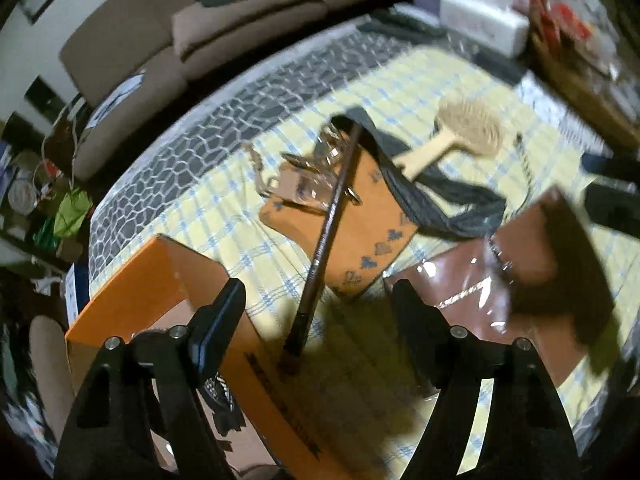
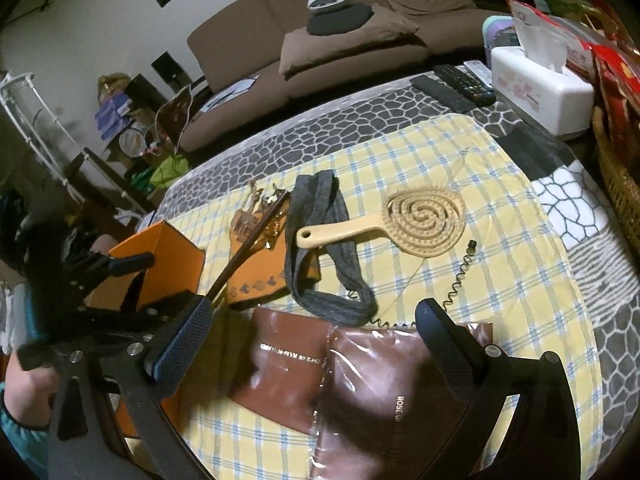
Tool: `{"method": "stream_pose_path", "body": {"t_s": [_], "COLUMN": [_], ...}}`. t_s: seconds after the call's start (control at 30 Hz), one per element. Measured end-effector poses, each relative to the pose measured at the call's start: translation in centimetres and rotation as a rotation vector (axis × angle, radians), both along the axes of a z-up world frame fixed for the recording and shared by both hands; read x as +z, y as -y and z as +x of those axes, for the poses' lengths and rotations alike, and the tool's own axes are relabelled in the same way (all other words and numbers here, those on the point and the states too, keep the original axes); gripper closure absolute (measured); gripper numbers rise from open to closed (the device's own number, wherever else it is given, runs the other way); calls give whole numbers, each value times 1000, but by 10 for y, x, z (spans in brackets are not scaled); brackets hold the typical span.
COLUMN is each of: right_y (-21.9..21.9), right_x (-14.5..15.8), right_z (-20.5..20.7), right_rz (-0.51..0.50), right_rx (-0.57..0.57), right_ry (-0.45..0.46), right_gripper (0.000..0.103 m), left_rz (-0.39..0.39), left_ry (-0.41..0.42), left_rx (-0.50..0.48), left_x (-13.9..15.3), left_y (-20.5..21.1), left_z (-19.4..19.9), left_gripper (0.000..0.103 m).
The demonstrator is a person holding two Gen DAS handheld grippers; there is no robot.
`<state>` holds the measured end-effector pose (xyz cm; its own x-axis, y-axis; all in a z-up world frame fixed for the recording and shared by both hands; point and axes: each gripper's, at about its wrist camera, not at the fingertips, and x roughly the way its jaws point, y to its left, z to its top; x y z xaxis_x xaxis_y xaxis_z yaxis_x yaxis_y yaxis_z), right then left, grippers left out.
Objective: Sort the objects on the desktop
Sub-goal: 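Move the left tool to the second brown stick on the orange pouch and grasp it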
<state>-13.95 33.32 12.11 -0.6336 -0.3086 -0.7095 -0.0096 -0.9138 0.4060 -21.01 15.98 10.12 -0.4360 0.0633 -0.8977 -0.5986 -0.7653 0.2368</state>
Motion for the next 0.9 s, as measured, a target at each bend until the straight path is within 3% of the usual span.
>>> {"method": "stream_pose_path", "body": {"t_s": [0.1,0.37,0.43,0.53,0.63,0.7,0.9], "right_y": [-5,-16,-19,-22,-23,-24,-26], "right_x": [1,0,0,-1,-2,-3,-4], "right_z": [1,2,3,3,3,3,3], "right_rz": [-5,-35,-41,-49,-59,-70,-144], "right_rx": [-6,-18,-22,-24,-21,-19,-16], "right_ry": [-4,-3,-3,-3,2,9,4], "right_gripper": [1,1,1,1,1,1,1], "left_rz": [-67,-186,-202,-193,-191,-177,-52], "left_ry": [45,133,142,159,154,149,156], "left_rx": [-10,-8,-1,2,4,14,37], "left_x": [-21,-64,-70,-76,-78,-78,-54], "left_y": [-9,-20,-20,-20,-19,-17,-3], "left_z": [-10,-27,-29,-29,-28,-29,-27], "left_gripper": [48,50,56,69,74,86,88]}}
